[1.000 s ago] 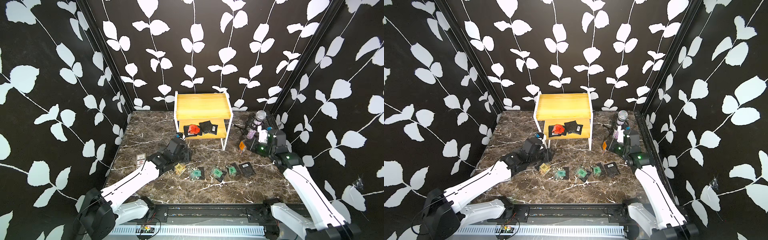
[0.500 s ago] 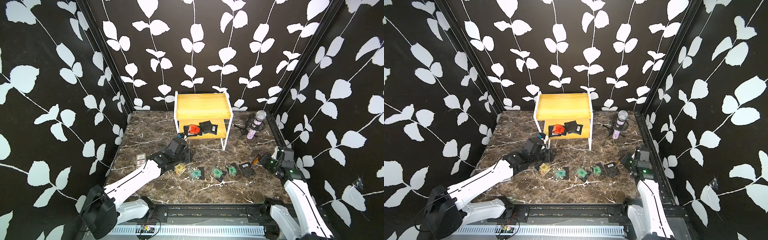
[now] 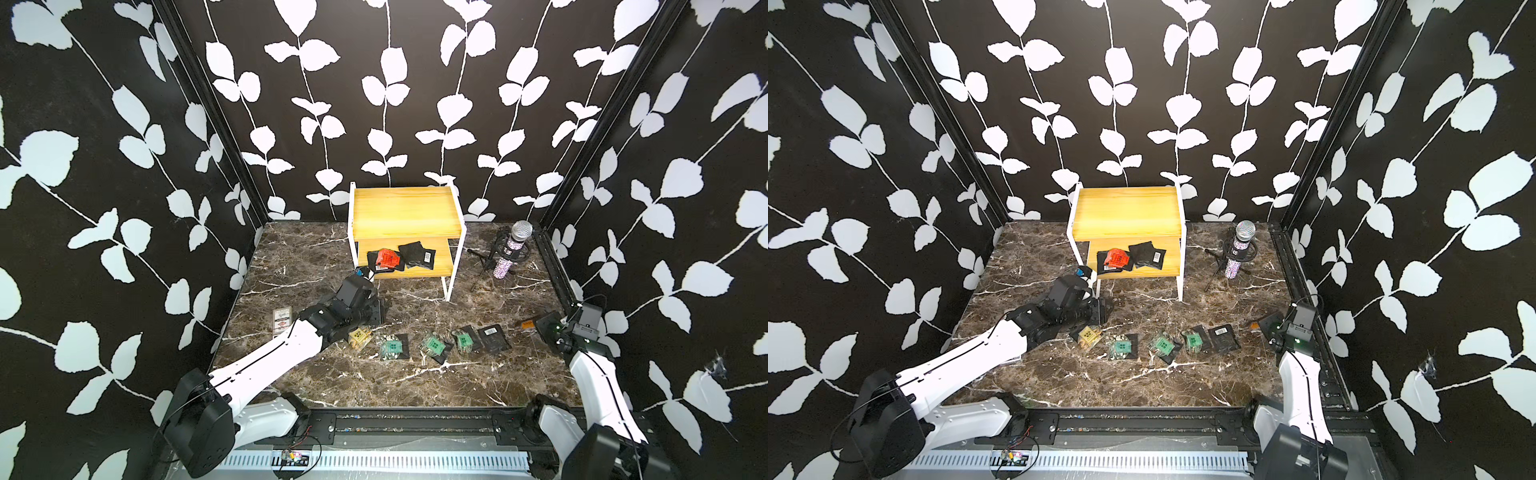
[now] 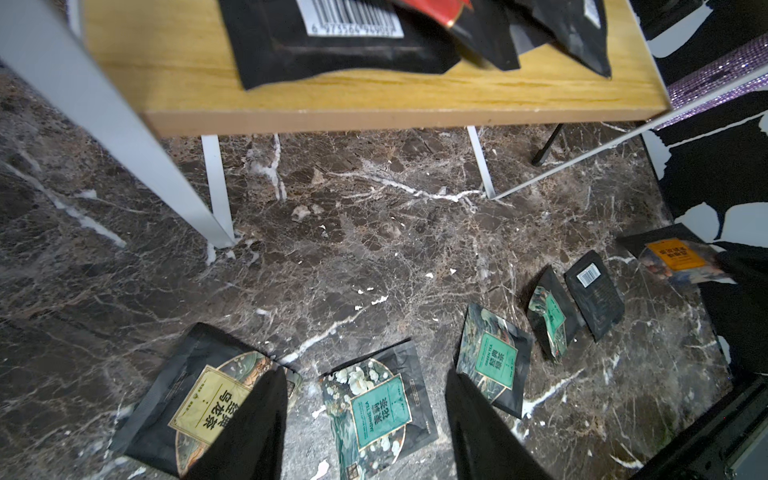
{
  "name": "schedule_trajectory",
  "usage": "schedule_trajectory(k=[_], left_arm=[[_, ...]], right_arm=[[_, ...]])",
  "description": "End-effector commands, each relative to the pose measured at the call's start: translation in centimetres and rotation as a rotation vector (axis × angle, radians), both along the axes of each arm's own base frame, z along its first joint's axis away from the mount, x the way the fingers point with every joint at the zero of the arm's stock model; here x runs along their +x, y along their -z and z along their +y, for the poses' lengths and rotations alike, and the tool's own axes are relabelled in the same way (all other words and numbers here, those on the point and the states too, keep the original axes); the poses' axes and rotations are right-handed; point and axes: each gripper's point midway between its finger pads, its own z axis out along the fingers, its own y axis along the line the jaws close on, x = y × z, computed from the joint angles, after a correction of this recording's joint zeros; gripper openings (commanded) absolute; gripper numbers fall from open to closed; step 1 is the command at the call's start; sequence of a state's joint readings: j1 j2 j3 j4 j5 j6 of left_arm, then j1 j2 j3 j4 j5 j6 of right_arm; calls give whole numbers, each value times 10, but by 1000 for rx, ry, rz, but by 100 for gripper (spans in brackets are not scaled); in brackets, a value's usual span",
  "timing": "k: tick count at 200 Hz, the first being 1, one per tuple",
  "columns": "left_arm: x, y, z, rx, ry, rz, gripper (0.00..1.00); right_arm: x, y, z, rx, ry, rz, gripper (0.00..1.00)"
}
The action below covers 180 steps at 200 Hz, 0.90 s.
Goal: Remove the tea bags from the shelf
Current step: Place the tea bag at the center of the board.
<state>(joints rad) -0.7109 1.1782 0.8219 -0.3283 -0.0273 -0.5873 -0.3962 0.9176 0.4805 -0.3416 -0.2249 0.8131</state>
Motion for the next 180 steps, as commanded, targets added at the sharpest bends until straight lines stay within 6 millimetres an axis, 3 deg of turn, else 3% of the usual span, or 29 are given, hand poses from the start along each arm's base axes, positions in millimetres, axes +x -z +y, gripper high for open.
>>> schedule_trajectory(k=[1,35,64,85,131,176,180], left_arm=[[1,-3,2,-11,-9,-17,56],[1,-4,2,-9,-6,-17,56],[0,-4,3,-6,-8,-17,56],[-1,-5,6,-5,-13,-22,56],[-2,-17,10,-18,-30,-44,56],[-8,-30,15,-37,-39,-49,56],[-3,-31,22,-41,-67,-49,56]], right_arm=[[-15,13,-7,-23,52,47,0],[-33,23,-13,-48,99,114,2],[-39,24,-17,-69,118,140,35],[-37,18,-16,-69,105,128,43],[-18,-17,-5,-59,9,47,47],[12,-72,38,-118,-232,-88,48],[14,-78,43,-125,-254,-104,48]])
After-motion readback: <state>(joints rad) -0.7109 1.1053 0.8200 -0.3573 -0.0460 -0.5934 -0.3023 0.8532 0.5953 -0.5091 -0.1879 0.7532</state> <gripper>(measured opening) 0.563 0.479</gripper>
